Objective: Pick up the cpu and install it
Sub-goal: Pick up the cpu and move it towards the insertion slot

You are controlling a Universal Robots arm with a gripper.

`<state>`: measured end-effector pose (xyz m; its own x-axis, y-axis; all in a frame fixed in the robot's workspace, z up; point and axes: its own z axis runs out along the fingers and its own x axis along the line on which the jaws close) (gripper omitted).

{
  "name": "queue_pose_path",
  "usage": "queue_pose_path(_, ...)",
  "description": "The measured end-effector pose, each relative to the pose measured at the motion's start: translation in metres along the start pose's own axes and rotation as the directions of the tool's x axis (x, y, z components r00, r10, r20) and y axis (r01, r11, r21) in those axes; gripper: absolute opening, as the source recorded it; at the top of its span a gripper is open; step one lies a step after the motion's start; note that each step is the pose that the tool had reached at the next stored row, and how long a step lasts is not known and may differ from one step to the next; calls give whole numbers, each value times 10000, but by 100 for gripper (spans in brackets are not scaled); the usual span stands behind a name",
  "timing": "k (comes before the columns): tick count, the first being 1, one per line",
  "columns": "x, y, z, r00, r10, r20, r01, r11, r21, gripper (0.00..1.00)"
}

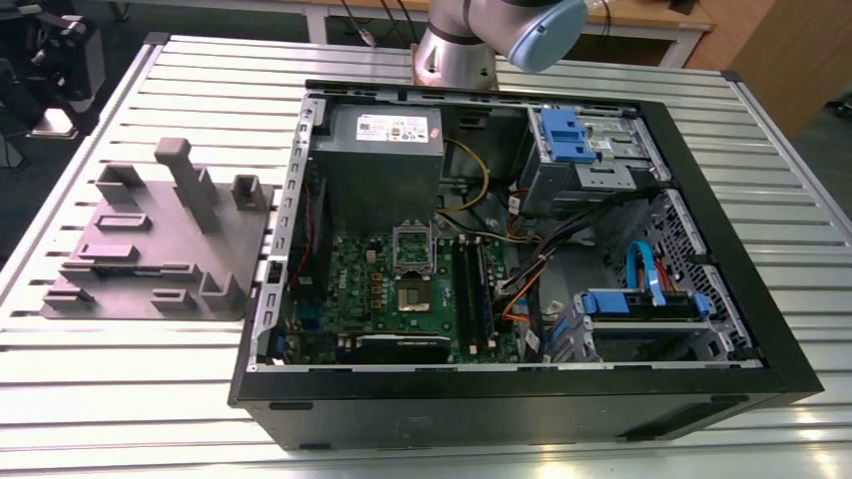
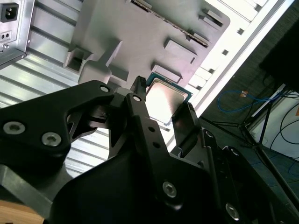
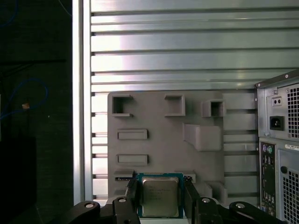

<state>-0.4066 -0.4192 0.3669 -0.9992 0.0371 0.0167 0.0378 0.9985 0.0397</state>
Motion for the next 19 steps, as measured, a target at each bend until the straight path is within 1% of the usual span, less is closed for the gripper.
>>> queue_pose_path(19, -41, 2, -1, 10000, 0, 0, 0, 10000, 0, 47)
